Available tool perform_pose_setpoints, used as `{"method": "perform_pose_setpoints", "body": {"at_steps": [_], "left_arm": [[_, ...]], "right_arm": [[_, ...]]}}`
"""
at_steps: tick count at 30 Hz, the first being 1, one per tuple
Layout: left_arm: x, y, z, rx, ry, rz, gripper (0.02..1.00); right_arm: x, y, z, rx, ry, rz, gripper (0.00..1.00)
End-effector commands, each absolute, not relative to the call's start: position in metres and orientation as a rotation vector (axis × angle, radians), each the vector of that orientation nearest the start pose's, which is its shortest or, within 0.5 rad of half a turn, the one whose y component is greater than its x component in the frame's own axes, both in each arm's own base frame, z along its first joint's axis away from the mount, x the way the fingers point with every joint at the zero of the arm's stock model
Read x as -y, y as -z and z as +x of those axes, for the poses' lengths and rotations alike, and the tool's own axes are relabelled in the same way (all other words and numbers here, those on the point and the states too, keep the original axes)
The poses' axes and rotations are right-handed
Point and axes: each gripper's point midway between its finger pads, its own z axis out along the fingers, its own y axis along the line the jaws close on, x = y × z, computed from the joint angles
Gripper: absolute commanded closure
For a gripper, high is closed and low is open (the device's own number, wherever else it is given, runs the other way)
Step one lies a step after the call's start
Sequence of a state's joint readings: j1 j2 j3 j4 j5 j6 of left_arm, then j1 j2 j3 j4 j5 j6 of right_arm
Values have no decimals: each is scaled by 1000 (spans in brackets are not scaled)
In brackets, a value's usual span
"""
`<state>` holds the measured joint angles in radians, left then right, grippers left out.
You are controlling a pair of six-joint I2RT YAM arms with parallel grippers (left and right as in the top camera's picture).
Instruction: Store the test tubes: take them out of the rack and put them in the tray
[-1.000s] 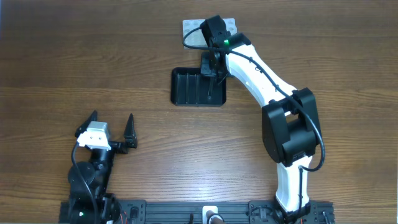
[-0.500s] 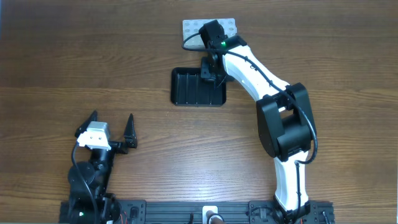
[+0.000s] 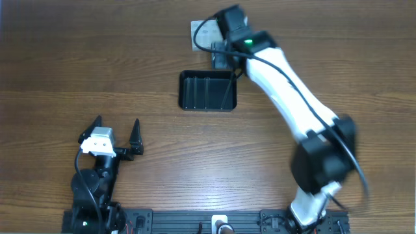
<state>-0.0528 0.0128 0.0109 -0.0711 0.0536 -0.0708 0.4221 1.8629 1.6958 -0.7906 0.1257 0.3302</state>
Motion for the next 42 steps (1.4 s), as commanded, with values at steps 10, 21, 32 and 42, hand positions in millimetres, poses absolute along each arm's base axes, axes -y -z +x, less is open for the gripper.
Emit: {"method": "perform_pose_setpoints", "body": {"at_steps": [10, 21, 32, 42], "left_arm": [[23, -157, 245, -1645, 136, 40, 20], [23, -157, 245, -1645, 136, 40, 18], [23, -157, 245, -1645, 136, 40, 18], [23, -157, 245, -1645, 136, 40, 20]], "right_arm": [[-13, -344, 399, -1962, 145, 3, 121], [11, -236, 309, -1884, 169, 57, 7], [16, -149, 267, -1802, 148, 89, 7], [22, -130, 250, -1761, 164, 110, 7]]}}
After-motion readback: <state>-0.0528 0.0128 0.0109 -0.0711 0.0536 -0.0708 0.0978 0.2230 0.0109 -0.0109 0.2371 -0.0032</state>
